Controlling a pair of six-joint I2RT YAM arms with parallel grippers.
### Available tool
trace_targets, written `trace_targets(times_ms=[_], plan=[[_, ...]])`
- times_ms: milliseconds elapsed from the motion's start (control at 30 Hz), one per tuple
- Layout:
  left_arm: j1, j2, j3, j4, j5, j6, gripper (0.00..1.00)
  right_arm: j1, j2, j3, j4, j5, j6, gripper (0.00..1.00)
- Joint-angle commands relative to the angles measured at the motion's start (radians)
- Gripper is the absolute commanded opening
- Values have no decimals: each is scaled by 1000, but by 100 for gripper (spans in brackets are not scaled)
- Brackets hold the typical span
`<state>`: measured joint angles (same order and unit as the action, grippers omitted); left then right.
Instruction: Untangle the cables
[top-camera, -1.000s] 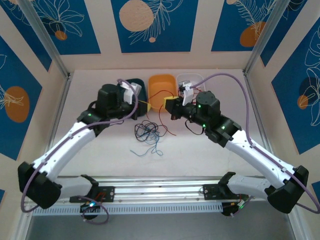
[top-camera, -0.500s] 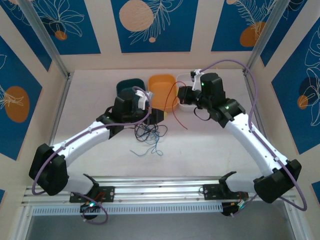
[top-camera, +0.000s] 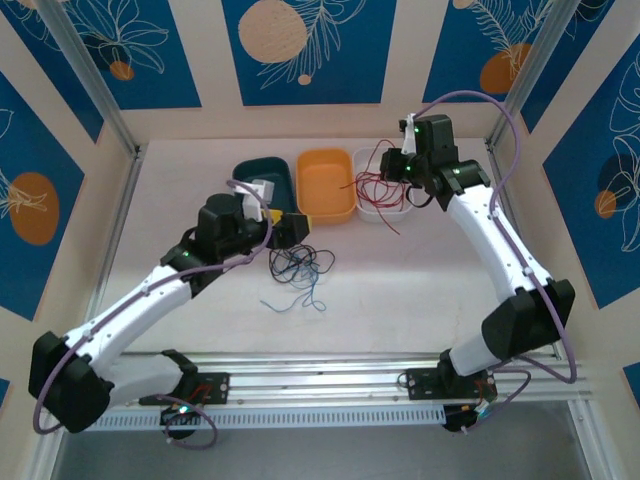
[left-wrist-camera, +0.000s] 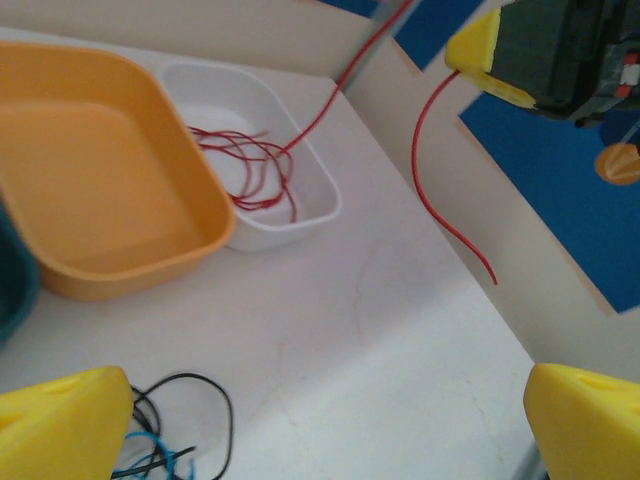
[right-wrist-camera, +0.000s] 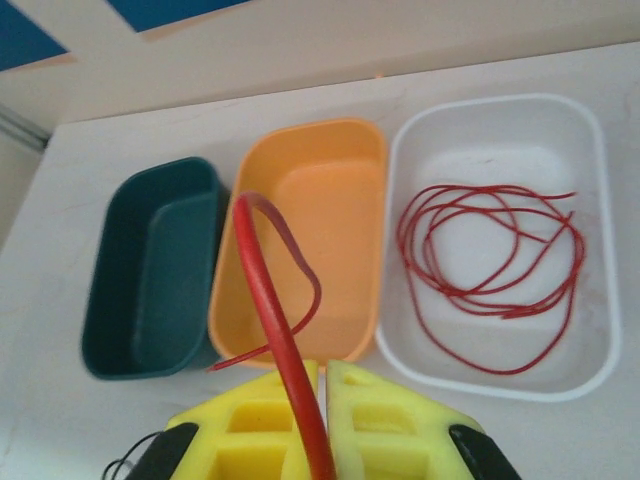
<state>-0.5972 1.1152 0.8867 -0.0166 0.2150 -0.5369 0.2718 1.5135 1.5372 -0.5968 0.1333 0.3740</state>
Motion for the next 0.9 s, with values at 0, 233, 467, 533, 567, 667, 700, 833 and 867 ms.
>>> trace_targets(times_ms=[0,233,467,533,567,667,700,833,867], plan=[[13,-62,-32,-81,-121,42,100,-30,58,52,-21,7,-58,0],[28,-148,-79,-145,-193,53,100,-76,208,154,-60,-1,-93,0],[34,-161,-95,-157,-193,43,100,-102,379,295,-150,5,-117,0],[38,-160,-95,-160,-193,44,100,-102,429,339,-176,19,-126,0],[39,-160,-95,-160,-194,45,100,-102,452,361,-188,31,-130,0],[42,-160,-95,-164,-193,46,100,-103,518,425,-219,63,-142,0],[44,-161,-97,-166,-193,47,100,-105,540,447,-230,77,-145,0],[47,-160,-100,-170,-192,47,100,-110,619,519,-263,117,-149,0],[49,-159,-101,-171,-190,46,100,-111,638,536,-270,128,-147,0]])
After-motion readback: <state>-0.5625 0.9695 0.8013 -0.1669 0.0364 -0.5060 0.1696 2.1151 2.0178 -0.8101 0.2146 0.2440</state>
